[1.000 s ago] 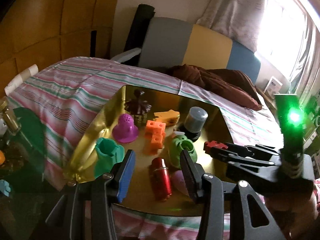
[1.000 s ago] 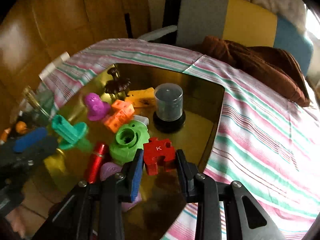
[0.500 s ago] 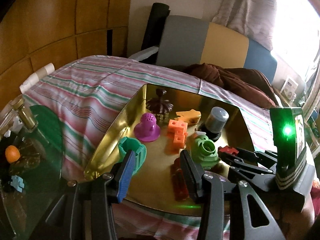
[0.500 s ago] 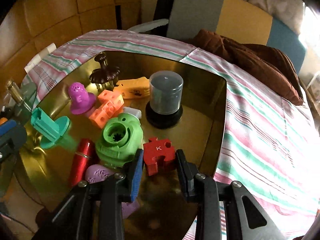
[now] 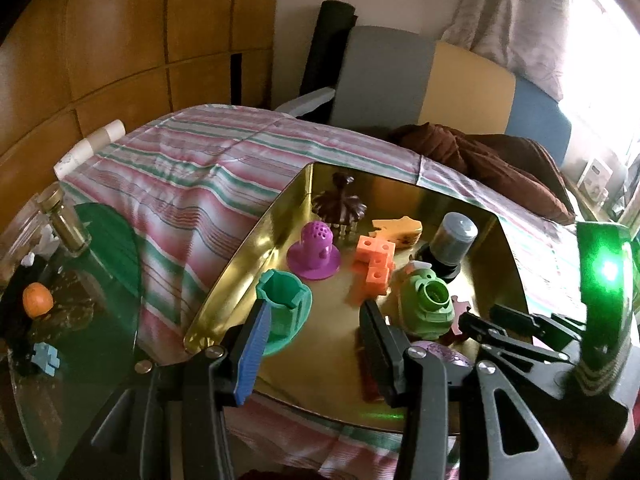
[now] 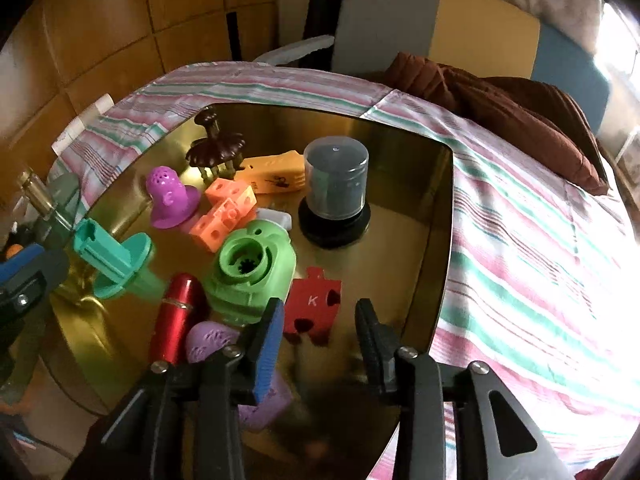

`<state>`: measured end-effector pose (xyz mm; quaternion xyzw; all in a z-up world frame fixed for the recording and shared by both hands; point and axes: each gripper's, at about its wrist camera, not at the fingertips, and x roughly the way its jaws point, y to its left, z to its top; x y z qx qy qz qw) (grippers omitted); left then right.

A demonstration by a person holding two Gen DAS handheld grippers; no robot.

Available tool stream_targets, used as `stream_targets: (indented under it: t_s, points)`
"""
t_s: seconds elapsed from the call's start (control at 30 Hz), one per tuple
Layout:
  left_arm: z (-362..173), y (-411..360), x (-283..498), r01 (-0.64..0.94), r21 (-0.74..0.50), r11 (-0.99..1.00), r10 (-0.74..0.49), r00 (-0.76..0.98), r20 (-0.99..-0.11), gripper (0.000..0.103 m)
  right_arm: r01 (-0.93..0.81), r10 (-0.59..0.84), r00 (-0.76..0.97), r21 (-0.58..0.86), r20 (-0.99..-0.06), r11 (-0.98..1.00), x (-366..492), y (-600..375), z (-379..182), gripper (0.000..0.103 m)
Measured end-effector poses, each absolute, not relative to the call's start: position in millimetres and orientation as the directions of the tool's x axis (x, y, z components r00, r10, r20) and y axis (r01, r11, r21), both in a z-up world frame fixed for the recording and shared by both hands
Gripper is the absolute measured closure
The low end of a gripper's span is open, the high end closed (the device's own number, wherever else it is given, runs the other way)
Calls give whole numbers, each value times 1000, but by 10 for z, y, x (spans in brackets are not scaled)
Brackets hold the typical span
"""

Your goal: Organize rigid objects

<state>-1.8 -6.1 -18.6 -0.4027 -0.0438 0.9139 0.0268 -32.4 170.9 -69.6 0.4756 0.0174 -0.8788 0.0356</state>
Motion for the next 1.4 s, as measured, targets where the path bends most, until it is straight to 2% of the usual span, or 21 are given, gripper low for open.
stream_targets:
  t_s: [0.17, 0.37, 0.43, 0.5, 0.7, 0.83, 1.13, 1.4]
  points:
    - [-175, -83, -30, 28, -64, -998, 28, -674, -738, 56, 69, -68, -544, 37, -836, -997, -242, 1701, -645, 55]
    - [-148, -129, -46, 36, -43, -998, 9, -657, -754, 56, 62, -91, -563, 68, -822, -996, -127, 1668, -504, 40]
    - [-147, -126, -52, 35, -28, -999, -1, -648, -762, 57, 64, -92, -570, 68, -816, -996, -97, 1652, -449, 30]
    - [-132, -116, -42, 32, -2, -999, -19, -647, -762, 57, 64, -99, -574, 76, -813, -995, -69, 1634, -400, 24]
    - [-49, -95, 17, 25, 38, -999, -45, -674, -738, 57, 56, -114, -582, 101, -805, -993, 4, 1575, -275, 16]
    - [-25, -105, 28, 32, 39, -999, -51, -671, -740, 57, 33, -99, -598, 98, -795, -995, 52, 1548, -192, 5]
    - [-7, -163, 20, 29, 8, -1000, -25, -654, -756, 57, -33, -48, -591, 83, -805, -996, 42, 1556, -172, 1]
    - [23, -143, 46, 24, 33, -999, -41, -657, -753, 57, -57, -12, -603, 57, -798, -997, 36, 1526, -125, 0]
